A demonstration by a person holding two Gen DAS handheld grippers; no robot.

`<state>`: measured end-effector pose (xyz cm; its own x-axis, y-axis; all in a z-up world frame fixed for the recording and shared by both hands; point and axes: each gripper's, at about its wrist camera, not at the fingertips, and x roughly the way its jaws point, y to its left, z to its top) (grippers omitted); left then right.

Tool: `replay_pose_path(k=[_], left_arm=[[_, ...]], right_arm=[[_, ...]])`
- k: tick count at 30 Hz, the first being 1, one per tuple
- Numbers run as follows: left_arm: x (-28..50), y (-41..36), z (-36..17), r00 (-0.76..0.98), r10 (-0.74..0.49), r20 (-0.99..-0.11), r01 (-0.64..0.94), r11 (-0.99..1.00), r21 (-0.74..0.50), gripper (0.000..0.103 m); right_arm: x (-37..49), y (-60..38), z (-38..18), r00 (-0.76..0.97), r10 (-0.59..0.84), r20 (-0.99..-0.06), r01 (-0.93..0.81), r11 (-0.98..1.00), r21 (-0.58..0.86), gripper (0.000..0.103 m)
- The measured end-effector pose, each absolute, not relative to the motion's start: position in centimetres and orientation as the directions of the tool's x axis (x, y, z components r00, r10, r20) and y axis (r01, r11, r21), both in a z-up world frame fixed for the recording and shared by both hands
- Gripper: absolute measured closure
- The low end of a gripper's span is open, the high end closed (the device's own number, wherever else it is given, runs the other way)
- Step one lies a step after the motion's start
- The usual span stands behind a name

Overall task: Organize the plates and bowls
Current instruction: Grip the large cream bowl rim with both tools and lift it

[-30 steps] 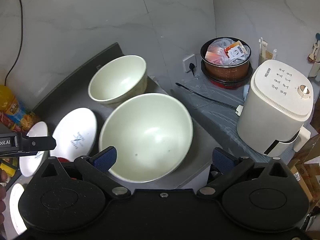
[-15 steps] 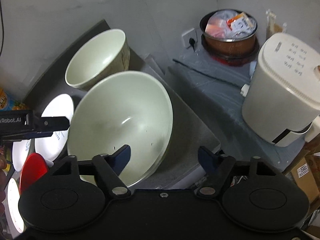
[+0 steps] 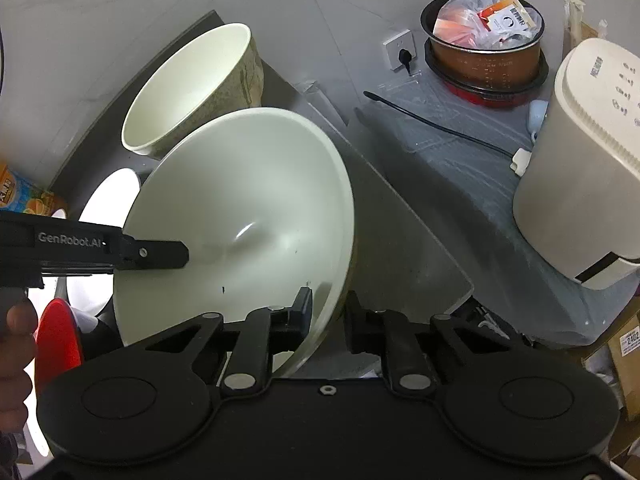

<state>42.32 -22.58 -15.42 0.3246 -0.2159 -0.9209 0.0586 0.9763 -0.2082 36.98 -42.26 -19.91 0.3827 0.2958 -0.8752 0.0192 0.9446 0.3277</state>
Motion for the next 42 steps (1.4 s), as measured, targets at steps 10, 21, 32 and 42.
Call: replay_pose_path(k=[10,21,32,42], left_arm=[[43.5,-23.6,-17.9,0.236,-0.265,-0.935,0.054,0.964,-0.26,0.091],[42.6,-23.3,-15.8,0.282,-0.292,-0.914,0.077,0.956,-0.282,0.091],[40.7,-20.4,-11.8,0.378,-0.285,-0.881,0.046,0.956,-0.29,0.091],[38.3,-17.3,-7.8,0.479,-0.261,-0.838,0.006,0.956,-0.294,0.091]], right_arm=[[36.4,-42.2,-18.9,0.418,0.286,-0.862,0.007,0.948,0.318,0.087],[35.5,-39.9,-15.2,0.49,0.292,-0.822,-0.068,0.952,0.297,0.087],[34.5,-37.8,-12.6,0.541,0.333,-0.772,-0.159,0.942,0.295,0.087],[33.8,-34.8,-11.6,0.53,0.37,-0.763,-0.214,0.929,0.302,0.086]])
